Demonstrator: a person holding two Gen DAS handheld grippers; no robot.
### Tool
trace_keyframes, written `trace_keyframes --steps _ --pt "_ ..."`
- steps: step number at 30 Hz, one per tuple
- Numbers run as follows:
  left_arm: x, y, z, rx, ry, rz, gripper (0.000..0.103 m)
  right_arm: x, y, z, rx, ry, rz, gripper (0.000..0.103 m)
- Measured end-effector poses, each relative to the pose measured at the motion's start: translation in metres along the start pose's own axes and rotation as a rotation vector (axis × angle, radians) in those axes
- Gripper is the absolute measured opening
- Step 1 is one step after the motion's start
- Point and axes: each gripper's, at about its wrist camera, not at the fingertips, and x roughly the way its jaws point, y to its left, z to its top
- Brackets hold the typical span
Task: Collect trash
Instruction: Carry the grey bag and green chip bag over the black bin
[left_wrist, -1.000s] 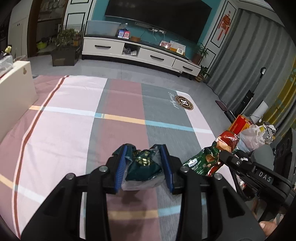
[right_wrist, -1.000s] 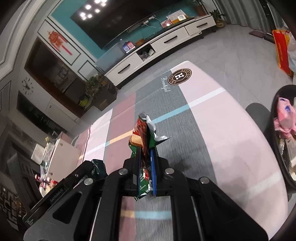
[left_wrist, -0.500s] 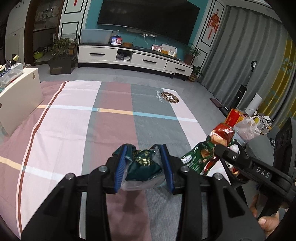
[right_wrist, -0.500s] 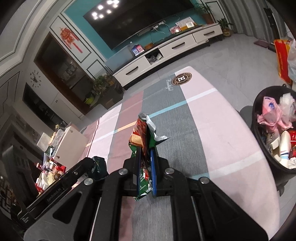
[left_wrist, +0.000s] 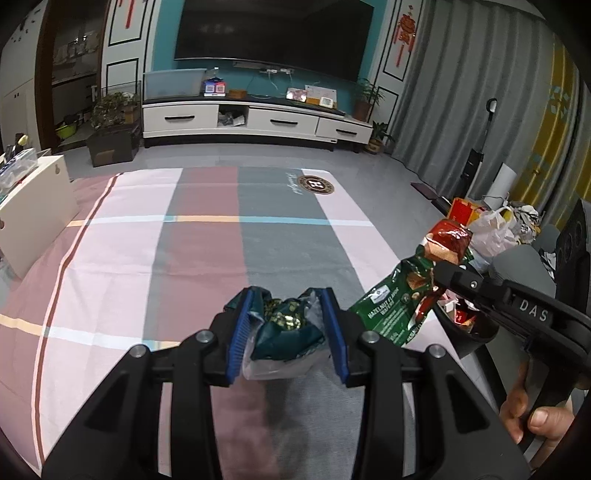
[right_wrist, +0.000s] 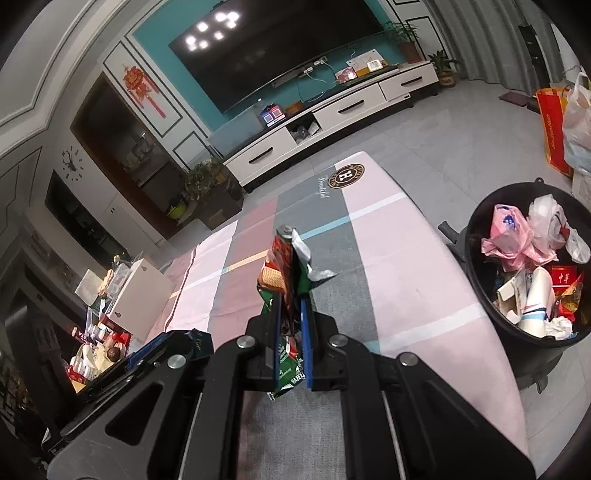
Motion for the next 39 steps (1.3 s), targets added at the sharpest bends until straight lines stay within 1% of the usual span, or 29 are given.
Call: trace_keyframes --steps 4,13,17,24,31,39 --pt "0.004 -0.016 0.003 0.025 0.003 -0.014 0.039 -0.008 -0.008 0.004 0.001 -0.016 -0.011 0.010" --pt "0.016 -0.057 0.012 0.090 0.006 -0.046 0.039 -0.023 -0.038 0.012 0.052 -0.051 -0.030 0.010" --pt "0.024 -0.079 0.018 0.112 0.008 -0.073 0.039 -0.032 -0.055 0.017 0.080 -0.069 -0.048 0.010" --pt "0.040 -0.104 0.025 0.123 0.029 -0.126 0.040 -0.048 -0.087 0.024 0.135 -0.106 -0.082 0.010" --pt "0.067 -0.136 0.030 0.129 0.073 -0.184 0.040 -0.064 -0.127 0.032 0.191 -0.151 -0.162 0.010" --pt "0.102 -0.186 0.035 0.170 0.109 -0.239 0.041 -0.078 -0.172 0.038 0.255 -0.193 -0.255 0.010"
